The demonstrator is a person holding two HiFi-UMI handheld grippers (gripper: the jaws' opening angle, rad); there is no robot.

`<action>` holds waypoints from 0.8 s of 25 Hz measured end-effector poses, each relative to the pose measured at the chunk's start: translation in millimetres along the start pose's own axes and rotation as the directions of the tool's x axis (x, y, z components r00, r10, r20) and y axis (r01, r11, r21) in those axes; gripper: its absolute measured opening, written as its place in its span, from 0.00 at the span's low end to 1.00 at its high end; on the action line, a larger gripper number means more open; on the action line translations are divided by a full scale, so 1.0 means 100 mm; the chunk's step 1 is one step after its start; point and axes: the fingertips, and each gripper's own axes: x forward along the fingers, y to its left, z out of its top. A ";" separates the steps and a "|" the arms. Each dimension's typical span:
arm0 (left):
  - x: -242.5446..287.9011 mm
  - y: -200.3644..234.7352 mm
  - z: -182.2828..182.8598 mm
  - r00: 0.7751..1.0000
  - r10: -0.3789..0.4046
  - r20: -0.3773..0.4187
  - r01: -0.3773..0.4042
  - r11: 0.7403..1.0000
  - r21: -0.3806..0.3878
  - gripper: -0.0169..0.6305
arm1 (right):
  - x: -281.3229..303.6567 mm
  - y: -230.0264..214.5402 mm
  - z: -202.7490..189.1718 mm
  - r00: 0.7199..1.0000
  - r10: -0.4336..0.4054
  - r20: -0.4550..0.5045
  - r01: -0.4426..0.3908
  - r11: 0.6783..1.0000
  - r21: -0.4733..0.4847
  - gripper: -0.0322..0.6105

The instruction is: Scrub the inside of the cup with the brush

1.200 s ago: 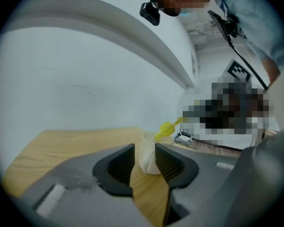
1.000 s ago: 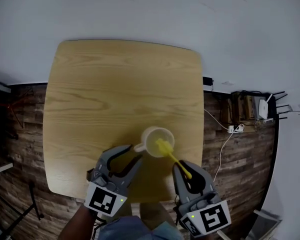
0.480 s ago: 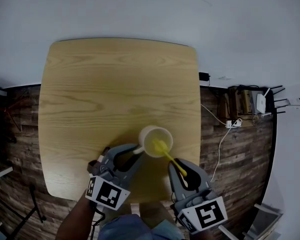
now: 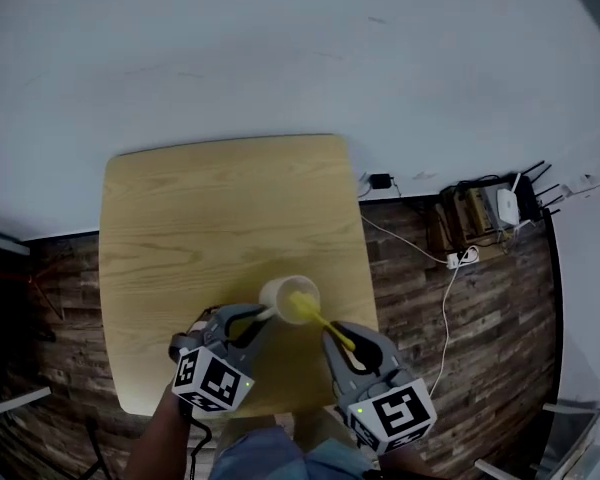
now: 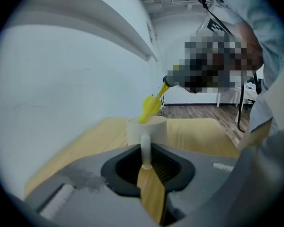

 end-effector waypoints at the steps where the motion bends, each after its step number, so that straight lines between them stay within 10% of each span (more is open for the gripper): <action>1: 0.00 0.00 0.01 1.000 -0.010 -0.019 0.010 1.000 0.021 0.15 | -0.04 0.00 0.04 1.000 0.000 0.007 0.000 1.000 -0.012 0.11; 20: 0.00 -0.01 0.20 0.991 -0.089 -0.097 0.106 0.978 0.179 0.14 | 0.24 0.00 -0.10 0.968 0.220 -0.124 -0.235 0.963 -0.129 0.11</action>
